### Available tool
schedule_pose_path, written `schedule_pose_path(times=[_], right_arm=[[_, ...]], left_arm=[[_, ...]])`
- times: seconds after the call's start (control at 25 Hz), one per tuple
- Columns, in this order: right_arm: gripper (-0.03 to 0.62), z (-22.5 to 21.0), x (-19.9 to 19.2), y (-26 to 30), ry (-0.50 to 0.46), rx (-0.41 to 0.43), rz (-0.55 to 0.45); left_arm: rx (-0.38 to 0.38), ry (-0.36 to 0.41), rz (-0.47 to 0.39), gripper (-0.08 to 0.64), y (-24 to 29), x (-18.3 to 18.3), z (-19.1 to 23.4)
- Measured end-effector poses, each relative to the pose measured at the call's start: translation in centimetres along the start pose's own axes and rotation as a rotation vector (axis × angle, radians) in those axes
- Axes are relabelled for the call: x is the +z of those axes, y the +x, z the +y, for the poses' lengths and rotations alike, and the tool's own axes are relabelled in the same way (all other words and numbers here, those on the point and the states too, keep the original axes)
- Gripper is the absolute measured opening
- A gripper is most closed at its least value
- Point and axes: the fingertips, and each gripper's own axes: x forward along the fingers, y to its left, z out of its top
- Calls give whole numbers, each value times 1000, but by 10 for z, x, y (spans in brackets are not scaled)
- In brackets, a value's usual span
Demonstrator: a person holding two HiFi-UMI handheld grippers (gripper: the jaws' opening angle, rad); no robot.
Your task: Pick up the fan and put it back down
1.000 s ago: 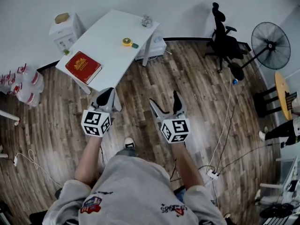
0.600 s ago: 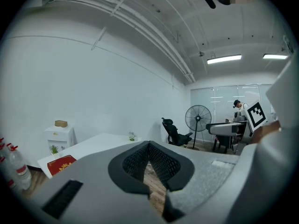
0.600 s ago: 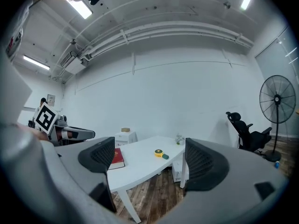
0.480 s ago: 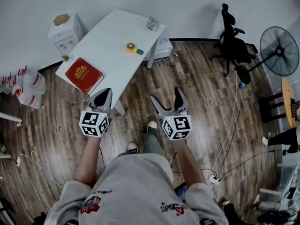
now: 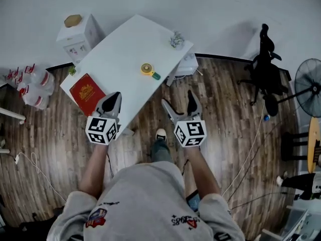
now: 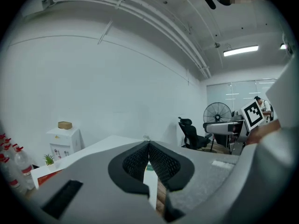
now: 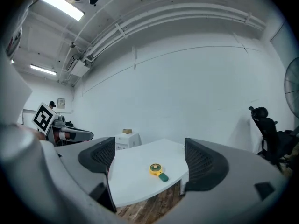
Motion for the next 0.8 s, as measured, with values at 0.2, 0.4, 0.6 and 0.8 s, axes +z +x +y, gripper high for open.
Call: schedule_pose_path(times=[0.2, 0.4, 0.6, 0.8], right_arm=[[456, -59, 27, 77, -25, 89, 11], [454, -101, 39, 134, -24, 161, 22], [454, -113, 39, 180, -30, 237, 44], [454, -111, 49, 216, -37, 280, 30]], left_arm=[[59, -17, -1, 5, 79, 26, 5], [119, -20, 0, 3, 135, 47, 15], [163, -13, 1, 5, 169, 53, 23], [203, -30, -1, 3, 181, 59, 48]])
